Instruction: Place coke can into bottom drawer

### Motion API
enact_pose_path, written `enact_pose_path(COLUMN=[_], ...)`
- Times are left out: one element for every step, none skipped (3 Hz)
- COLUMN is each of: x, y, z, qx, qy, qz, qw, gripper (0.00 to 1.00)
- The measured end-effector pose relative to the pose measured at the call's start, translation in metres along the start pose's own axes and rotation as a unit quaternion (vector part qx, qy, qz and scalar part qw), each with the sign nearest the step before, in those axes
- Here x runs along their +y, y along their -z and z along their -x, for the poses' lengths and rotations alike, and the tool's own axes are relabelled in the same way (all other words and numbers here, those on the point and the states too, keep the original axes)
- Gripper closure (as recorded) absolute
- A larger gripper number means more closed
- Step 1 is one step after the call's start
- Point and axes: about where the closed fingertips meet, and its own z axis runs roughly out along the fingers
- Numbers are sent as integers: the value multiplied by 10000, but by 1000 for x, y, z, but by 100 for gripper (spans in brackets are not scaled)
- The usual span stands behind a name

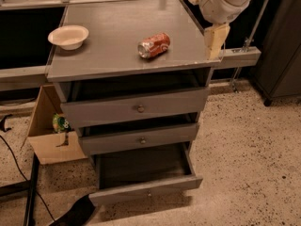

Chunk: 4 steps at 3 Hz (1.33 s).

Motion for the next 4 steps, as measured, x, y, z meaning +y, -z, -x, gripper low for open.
enact_pose_path(x=[-14,-32,-50,-68], y=[-12,-26,-41,-57], z=[-2,-8,-17,-21], qx=[320,566,755,837], qy=[621,1106,1356,1461], qz=[-10,81,173,242], qw=[9976,9922,9877,9854], gripper=[0,0,0,0])
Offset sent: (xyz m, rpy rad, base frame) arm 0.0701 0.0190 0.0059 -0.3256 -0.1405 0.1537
